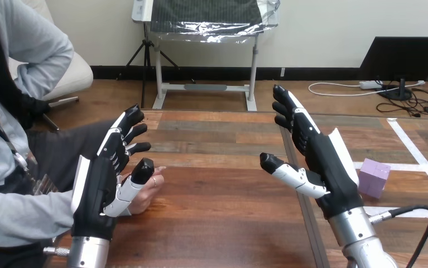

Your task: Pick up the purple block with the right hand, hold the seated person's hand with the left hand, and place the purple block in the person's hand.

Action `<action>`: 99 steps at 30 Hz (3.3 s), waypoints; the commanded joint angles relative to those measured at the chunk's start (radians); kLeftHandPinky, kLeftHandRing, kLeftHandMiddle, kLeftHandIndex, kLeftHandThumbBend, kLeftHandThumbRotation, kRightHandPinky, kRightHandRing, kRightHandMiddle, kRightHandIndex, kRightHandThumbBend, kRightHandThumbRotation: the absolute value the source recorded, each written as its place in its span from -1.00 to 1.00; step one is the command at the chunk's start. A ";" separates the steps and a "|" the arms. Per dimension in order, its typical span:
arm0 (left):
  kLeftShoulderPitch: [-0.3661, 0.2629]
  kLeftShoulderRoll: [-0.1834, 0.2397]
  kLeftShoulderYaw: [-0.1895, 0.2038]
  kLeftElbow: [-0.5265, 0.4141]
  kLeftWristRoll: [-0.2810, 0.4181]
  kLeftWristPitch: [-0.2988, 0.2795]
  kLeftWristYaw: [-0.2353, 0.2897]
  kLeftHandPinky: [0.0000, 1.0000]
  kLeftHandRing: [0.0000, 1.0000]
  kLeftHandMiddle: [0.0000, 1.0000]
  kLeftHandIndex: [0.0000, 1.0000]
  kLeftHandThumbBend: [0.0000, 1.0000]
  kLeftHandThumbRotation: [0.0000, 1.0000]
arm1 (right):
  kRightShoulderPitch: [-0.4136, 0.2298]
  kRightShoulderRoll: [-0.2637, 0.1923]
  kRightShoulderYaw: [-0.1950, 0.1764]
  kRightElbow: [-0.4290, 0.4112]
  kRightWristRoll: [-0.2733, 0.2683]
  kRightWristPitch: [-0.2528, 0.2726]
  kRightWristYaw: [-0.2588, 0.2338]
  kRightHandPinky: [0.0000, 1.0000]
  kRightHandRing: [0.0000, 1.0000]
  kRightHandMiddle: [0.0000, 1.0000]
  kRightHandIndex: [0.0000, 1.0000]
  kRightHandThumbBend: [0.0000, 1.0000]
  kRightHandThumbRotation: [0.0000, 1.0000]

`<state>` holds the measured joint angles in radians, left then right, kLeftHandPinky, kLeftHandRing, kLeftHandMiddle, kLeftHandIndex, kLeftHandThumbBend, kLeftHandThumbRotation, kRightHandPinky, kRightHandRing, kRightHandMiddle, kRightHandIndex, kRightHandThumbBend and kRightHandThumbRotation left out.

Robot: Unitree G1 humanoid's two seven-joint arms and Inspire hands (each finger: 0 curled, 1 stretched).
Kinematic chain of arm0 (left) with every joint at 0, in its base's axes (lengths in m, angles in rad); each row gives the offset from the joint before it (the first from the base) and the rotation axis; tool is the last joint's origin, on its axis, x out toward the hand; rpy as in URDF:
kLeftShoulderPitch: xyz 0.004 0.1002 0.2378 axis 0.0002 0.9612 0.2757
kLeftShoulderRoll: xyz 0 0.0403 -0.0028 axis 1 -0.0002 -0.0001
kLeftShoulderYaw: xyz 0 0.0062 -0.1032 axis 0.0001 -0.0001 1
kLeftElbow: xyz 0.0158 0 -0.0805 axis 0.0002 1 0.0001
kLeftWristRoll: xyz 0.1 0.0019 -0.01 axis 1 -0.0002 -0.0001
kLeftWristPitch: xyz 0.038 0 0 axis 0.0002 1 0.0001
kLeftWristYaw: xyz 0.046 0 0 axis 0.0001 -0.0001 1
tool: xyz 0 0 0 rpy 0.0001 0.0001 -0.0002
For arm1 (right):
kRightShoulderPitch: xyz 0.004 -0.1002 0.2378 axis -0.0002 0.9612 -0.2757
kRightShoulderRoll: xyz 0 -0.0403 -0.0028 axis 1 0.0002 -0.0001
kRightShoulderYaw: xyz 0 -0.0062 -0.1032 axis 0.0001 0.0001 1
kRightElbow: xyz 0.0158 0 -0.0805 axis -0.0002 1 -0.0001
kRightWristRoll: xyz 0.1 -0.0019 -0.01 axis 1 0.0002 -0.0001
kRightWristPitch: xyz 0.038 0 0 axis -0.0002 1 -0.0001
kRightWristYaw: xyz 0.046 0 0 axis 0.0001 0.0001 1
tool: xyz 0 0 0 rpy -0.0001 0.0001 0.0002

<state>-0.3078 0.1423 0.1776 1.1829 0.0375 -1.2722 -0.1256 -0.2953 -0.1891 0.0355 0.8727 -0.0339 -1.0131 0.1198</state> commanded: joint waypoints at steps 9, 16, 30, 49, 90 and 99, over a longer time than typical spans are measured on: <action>-0.020 0.003 -0.003 -0.014 -0.021 -0.027 -0.009 0.42 0.67 0.75 0.76 1.00 0.63 | -0.013 0.005 -0.031 -0.029 0.024 -0.031 0.007 0.86 0.91 0.93 0.91 0.74 0.29; -0.016 -0.002 -0.002 -0.014 -0.041 -0.028 -0.031 0.40 0.63 0.72 0.74 1.00 0.62 | -0.009 0.003 -0.036 -0.030 0.023 -0.039 0.007 0.84 0.89 0.91 0.89 0.71 0.32; -0.014 -0.006 -0.001 -0.016 -0.089 -0.023 -0.082 0.39 0.65 0.74 0.73 1.00 0.59 | 0.001 0.004 -0.034 -0.038 0.004 -0.040 -0.003 0.80 0.87 0.89 0.88 0.74 0.28; 0.004 -0.018 0.002 -0.028 -0.137 -0.022 -0.138 0.38 0.64 0.73 0.72 1.00 0.56 | 0.037 0.003 -0.032 -0.087 -0.027 -0.043 -0.019 0.84 0.89 0.90 0.90 0.82 0.14; 0.000 -0.034 0.003 -0.041 -0.167 -0.018 -0.192 0.41 0.67 0.75 0.74 1.00 0.49 | 0.039 -0.053 -0.067 -0.183 -0.037 0.000 -0.015 0.68 0.78 0.82 0.81 1.00 -0.09; 0.004 -0.038 0.006 -0.043 -0.174 -0.016 -0.198 0.41 0.67 0.76 0.75 1.00 0.48 | 0.023 -0.078 -0.084 -0.193 -0.042 0.026 -0.021 0.71 0.82 0.83 0.81 1.00 -0.10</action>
<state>-0.2730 0.1065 0.1790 1.1812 -0.1180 -1.2772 -0.3175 -0.2028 -0.2358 -0.0147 0.7244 -0.0771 -1.0015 0.1178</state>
